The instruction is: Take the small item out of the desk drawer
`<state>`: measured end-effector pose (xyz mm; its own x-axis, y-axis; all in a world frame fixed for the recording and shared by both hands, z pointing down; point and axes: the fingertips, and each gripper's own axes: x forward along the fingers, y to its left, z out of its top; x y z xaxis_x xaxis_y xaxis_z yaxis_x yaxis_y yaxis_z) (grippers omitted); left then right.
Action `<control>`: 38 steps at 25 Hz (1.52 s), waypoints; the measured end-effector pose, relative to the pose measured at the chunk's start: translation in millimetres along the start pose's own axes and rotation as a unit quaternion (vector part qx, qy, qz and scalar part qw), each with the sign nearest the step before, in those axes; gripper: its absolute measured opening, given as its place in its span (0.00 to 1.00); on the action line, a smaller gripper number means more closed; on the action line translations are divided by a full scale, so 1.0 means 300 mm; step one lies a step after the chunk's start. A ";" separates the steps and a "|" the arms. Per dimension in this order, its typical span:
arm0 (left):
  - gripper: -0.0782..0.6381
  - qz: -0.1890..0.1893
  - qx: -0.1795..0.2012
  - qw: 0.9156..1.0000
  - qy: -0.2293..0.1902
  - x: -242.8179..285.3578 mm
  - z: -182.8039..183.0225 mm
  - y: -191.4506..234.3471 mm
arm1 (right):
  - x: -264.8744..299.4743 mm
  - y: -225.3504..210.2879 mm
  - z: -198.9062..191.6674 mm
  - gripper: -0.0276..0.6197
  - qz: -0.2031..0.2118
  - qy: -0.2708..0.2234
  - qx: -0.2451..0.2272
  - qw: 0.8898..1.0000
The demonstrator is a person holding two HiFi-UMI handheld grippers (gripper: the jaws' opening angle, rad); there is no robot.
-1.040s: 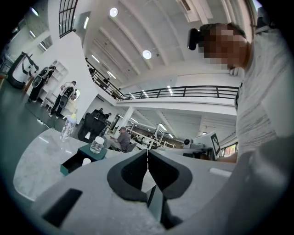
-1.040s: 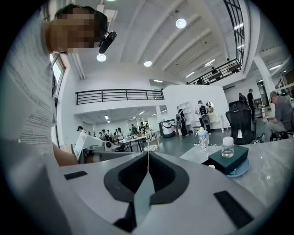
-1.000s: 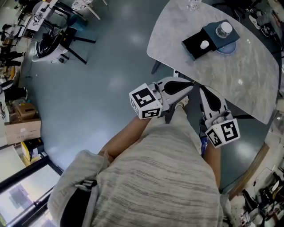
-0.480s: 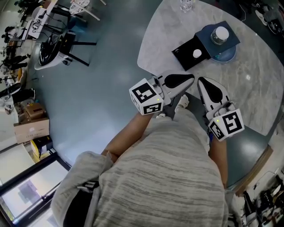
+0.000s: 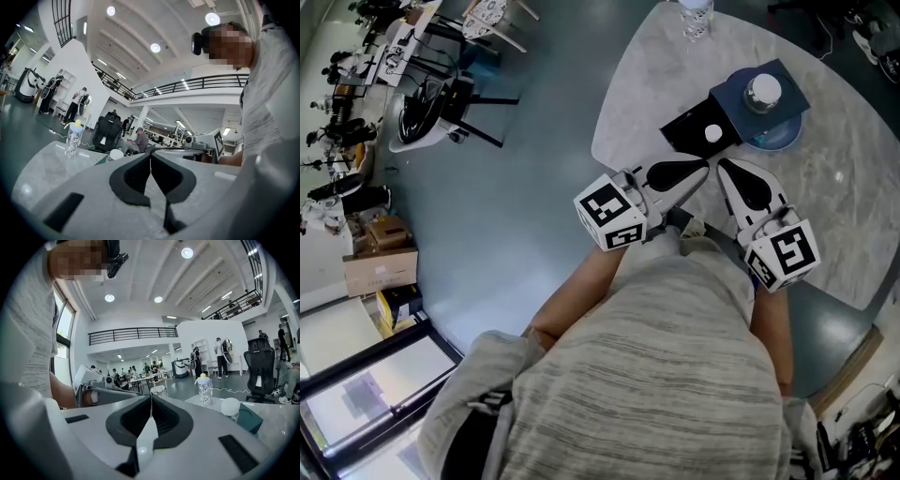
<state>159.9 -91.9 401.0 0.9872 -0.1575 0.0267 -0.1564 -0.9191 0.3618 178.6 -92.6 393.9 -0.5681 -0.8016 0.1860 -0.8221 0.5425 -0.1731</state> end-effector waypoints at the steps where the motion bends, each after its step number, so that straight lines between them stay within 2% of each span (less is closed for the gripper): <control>1: 0.13 0.002 0.000 1.000 0.002 -0.001 -0.001 0.005 | 0.002 -0.006 -0.003 0.06 -0.001 0.000 0.001 1.000; 7: 0.13 0.002 0.004 1.000 0.014 0.019 0.017 0.047 | 0.019 -0.043 -0.007 0.06 -0.013 0.010 0.002 1.000; 16: 0.13 -0.035 0.010 0.999 0.036 0.091 0.036 0.145 | 0.088 -0.128 -0.006 0.06 -0.047 0.015 0.008 0.999; 25: 0.13 -0.069 -0.001 0.996 0.055 0.098 0.028 0.258 | 0.161 -0.201 -0.050 0.06 -0.088 0.041 0.020 0.995; 27: 0.13 -0.075 -0.006 0.996 0.056 0.104 0.024 0.278 | 0.170 -0.220 -0.063 0.12 -0.099 0.053 0.021 0.993; 28: 0.13 -0.078 -0.009 0.995 0.057 0.108 0.021 0.287 | 0.175 -0.229 -0.069 0.20 -0.105 0.059 0.022 0.992; 33: 0.13 -0.091 -0.022 0.994 0.062 0.109 0.015 0.340 | 0.215 -0.254 -0.094 0.22 -0.132 0.084 0.027 0.987; 38: 0.13 -0.095 -0.033 0.993 0.066 0.108 0.002 0.393 | 0.267 -0.269 -0.154 0.26 -0.136 0.124 0.022 0.983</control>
<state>173.5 -205.7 444.0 0.9949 0.0698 0.0729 0.0315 -0.9012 0.4323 197.8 -189.1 467.5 -0.3232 -0.8264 0.4612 -0.9457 0.3003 -0.1247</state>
